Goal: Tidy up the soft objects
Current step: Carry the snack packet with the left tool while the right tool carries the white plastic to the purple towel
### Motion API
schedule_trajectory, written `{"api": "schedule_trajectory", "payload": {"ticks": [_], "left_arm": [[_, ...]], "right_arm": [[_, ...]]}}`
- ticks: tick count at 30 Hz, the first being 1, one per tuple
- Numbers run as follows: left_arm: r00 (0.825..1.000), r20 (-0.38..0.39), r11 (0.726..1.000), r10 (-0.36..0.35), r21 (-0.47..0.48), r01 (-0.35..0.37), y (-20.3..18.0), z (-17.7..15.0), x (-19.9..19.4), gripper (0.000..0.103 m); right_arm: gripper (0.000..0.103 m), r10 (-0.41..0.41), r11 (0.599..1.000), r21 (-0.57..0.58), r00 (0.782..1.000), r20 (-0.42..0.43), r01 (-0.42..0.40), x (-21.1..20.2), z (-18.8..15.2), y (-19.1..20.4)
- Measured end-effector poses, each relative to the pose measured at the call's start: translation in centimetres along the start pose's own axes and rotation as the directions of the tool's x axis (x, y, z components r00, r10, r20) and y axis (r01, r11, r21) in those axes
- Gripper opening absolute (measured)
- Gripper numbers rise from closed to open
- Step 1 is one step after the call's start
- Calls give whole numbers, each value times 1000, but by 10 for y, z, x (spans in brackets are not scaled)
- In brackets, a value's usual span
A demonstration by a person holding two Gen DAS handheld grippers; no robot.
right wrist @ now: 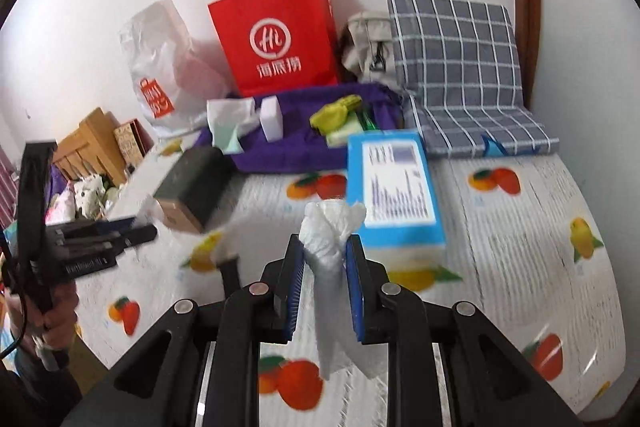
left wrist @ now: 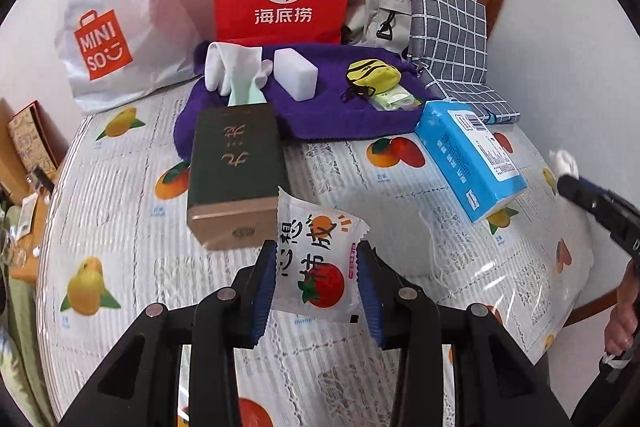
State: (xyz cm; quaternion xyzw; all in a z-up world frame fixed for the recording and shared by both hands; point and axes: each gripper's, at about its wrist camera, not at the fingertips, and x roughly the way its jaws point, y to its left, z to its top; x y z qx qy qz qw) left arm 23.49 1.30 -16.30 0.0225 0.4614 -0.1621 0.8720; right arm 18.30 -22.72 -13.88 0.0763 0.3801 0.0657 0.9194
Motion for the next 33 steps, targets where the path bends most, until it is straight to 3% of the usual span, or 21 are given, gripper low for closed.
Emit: {"api": "schedule_trajectory", "payload": {"ticks": [14, 24, 33], "left_arm": [[1000, 17, 999, -8, -47, 8, 17, 35, 5, 37], [995, 59, 990, -79, -113, 85, 29, 83, 0, 37], [996, 90, 995, 25, -99, -16, 32, 136, 2, 37]], "right_arm": [[21, 11, 999, 33, 1000, 14, -11, 19, 47, 4], [21, 46, 999, 5, 998, 36, -46, 46, 93, 7], [21, 54, 998, 22, 998, 30, -55, 80, 141, -10]]}}
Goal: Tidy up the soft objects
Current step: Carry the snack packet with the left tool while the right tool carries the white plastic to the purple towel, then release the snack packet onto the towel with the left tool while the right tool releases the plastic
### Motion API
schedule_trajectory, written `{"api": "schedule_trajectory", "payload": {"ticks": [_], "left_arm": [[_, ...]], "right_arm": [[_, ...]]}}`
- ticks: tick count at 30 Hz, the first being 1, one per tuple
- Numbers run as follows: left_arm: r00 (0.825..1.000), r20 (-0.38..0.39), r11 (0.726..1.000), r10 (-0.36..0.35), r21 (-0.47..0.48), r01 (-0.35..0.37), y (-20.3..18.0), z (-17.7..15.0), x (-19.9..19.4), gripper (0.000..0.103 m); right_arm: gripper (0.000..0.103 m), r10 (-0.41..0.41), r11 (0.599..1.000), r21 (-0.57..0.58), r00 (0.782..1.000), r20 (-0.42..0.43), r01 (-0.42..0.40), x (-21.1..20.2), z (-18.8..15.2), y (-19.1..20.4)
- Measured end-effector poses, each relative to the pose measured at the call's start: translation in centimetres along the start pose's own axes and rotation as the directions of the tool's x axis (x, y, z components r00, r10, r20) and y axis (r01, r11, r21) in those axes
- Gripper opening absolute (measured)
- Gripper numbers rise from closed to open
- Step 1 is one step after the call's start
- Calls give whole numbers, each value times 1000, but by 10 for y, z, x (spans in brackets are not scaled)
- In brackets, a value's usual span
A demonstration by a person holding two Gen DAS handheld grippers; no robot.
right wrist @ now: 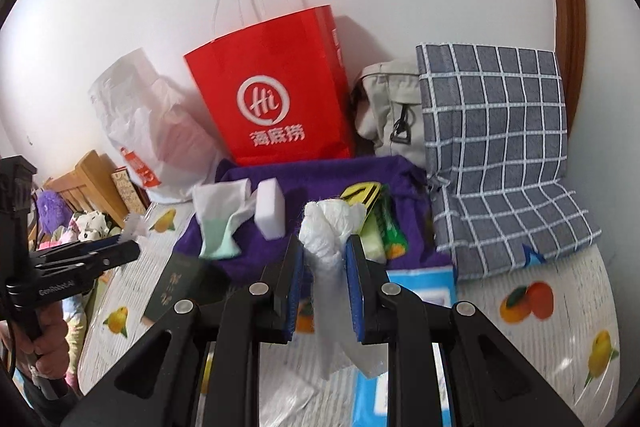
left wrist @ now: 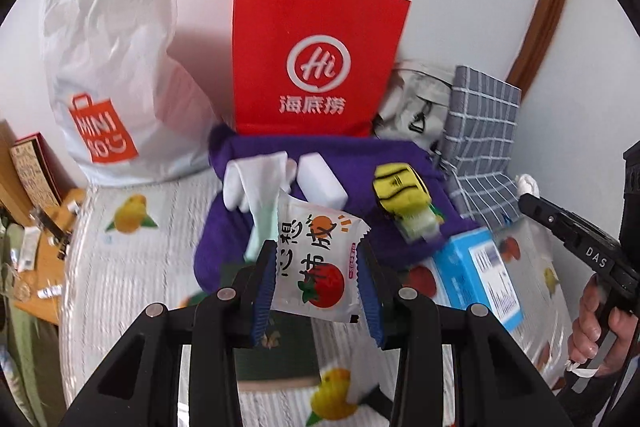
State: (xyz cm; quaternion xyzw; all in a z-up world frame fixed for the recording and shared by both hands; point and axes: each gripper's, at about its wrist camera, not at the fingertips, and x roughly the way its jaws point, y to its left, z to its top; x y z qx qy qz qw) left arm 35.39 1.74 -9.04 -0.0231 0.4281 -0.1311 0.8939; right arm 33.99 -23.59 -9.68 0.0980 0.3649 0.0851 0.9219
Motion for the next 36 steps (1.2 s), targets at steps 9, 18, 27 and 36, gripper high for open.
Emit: {"api": "schedule_trajectory", "payload": {"ticks": [9, 18, 27, 36], "left_arm": [[1000, -19, 999, 4, -33, -5, 2, 32, 36, 37], [998, -64, 998, -8, -67, 4, 7, 46, 90, 37], [991, -132, 998, 23, -57, -31, 15, 46, 131, 38], [986, -166, 998, 19, -53, -28, 14, 42, 141, 38]], "right_arm": [[21, 36, 999, 17, 998, -49, -35, 38, 32, -24], [21, 52, 997, 67, 989, -135, -44, 93, 46, -53], [21, 63, 991, 130, 977, -205, -37, 140, 32, -82], [24, 103, 975, 217, 961, -258, -46, 176, 23, -89]]}}
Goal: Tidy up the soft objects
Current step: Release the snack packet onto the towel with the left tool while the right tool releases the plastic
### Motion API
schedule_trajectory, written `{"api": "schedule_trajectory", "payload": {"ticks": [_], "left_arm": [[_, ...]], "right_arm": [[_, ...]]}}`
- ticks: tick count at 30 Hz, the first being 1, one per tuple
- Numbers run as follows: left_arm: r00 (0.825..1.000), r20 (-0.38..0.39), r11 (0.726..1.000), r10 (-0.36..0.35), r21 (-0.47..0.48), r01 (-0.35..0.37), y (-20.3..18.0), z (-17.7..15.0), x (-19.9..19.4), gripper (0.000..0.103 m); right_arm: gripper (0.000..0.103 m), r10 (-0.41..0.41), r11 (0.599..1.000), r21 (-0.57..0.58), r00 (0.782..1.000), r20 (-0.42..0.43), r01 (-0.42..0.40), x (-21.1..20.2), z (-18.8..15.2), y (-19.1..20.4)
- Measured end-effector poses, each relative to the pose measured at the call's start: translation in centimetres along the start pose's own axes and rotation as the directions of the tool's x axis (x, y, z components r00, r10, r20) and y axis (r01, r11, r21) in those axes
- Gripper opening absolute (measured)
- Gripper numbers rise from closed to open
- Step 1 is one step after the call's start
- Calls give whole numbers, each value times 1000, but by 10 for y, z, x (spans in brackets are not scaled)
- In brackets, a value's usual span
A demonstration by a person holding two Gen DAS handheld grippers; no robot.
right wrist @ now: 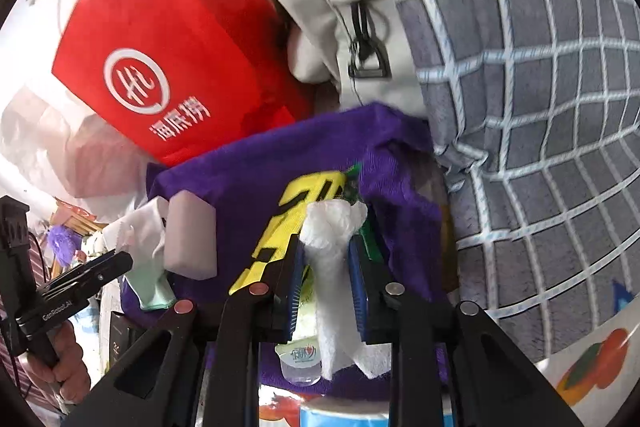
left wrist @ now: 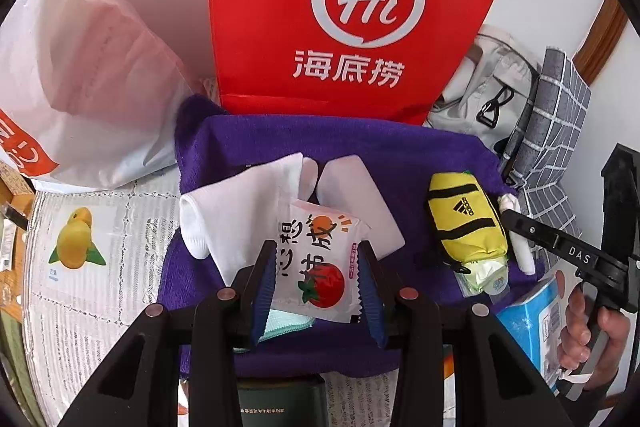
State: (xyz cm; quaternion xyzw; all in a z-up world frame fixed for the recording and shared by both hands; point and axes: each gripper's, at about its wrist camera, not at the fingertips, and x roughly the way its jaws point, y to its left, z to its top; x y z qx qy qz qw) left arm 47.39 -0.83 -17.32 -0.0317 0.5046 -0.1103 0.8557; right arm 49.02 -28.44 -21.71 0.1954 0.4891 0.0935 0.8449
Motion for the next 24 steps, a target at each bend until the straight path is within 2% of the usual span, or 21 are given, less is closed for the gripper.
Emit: {"api": "schedule_trajectory", "payload": {"ticks": [9, 14, 15, 16, 17, 18, 24], "left_arm": [[999, -40, 1000, 17, -4, -17, -2, 0, 12, 38], [998, -62, 999, 21, -29, -23, 3, 0, 19, 38], [998, -64, 999, 20, -33, -22, 4, 0, 20, 40], [998, -65, 999, 18, -35, -20, 5, 1, 20, 42], [998, -65, 999, 14, -34, -16, 4, 1, 21, 49], [998, -68, 999, 13, -33, -15, 4, 2, 21, 56], [999, -53, 999, -8, -37, 6, 2, 4, 12, 65]], "right_arm": [[24, -25, 999, -23, 1000, 16, 26, 3, 0, 5], [36, -13, 999, -43, 1000, 24, 14, -1, 1, 9], [38, -12, 998, -53, 1000, 27, 13, -2, 1, 11], [46, -15, 997, -69, 999, 31, 17, -4, 1, 15], [53, -19, 996, -83, 999, 37, 22, -5, 0, 18], [54, -21, 995, -100, 998, 51, 26, -8, 0, 22], [57, -9, 988, -153, 995, 100, 25, -28, -5, 41]]}}
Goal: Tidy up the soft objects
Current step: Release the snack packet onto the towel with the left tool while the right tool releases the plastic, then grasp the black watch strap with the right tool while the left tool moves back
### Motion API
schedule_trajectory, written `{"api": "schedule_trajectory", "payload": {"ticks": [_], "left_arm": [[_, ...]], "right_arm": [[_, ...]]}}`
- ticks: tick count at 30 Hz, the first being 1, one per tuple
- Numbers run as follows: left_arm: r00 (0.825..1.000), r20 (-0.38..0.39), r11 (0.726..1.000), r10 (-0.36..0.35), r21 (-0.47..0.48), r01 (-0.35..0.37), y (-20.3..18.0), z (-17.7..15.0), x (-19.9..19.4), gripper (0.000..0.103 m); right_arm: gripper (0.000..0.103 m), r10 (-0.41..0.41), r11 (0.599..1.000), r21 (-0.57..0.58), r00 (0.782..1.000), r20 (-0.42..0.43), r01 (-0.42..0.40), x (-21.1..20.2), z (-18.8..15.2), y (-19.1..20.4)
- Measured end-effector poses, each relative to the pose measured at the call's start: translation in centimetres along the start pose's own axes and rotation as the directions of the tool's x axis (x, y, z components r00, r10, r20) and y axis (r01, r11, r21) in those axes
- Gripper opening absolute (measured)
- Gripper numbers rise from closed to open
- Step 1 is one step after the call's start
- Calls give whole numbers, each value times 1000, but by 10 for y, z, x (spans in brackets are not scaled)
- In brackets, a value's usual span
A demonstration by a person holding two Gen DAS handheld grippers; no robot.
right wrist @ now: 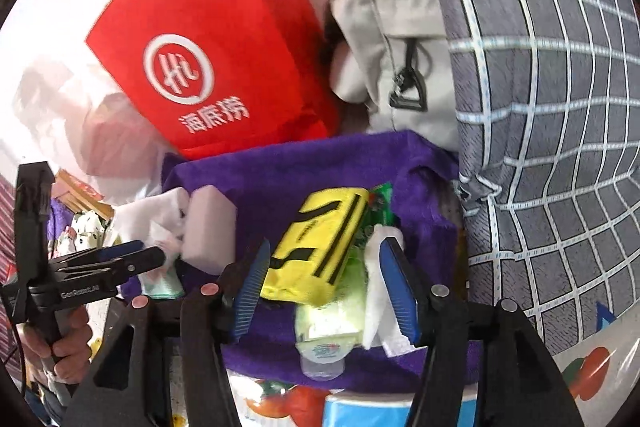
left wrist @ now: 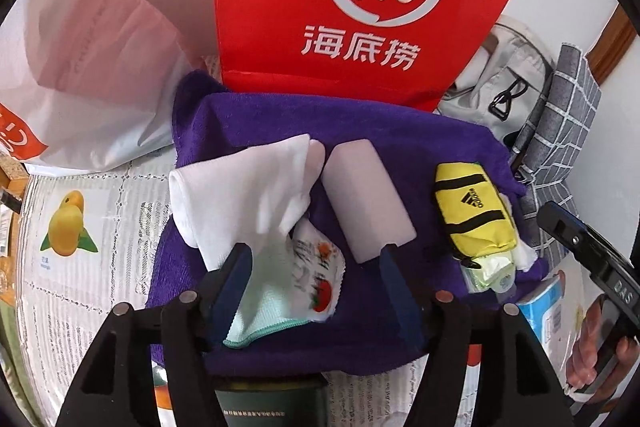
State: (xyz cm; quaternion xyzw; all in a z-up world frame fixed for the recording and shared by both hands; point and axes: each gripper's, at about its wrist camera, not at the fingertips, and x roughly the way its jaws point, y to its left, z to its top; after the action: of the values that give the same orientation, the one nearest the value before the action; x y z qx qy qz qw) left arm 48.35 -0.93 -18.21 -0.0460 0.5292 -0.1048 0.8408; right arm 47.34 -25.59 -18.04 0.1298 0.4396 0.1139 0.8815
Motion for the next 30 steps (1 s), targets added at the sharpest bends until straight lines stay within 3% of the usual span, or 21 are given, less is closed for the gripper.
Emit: {"api": "schedule_trajectory", "payload": {"ticks": [8, 15, 18, 21, 25, 30], "left_arm": [[999, 53, 1000, -2, -9, 2, 6, 0, -32, 66], [994, 112, 1000, -18, 12, 16, -1, -5, -62, 66], [987, 157, 999, -24, 41, 17, -10, -10, -82, 66], [979, 204, 998, -17, 57, 5, -17, -16, -102, 68], [976, 216, 998, -11, 63, -3, -21, -39, -117, 69], [981, 191, 996, 6, 85, -23, -12, -84, -131, 69]], "right_arm": [[59, -3, 996, -92, 998, 56, 8, -51, -28, 41], [59, -16, 984, -177, 999, 28, 21, -81, -102, 71], [59, -26, 981, -195, 1000, -14, 23, -85, -140, 82], [59, 15, 987, -161, 996, -85, -29, -82, -177, 88], [39, 21, 970, -236, 987, -162, -59, -75, -223, 111], [37, -9, 951, -305, 981, -192, -51, -62, -252, 135]]}}
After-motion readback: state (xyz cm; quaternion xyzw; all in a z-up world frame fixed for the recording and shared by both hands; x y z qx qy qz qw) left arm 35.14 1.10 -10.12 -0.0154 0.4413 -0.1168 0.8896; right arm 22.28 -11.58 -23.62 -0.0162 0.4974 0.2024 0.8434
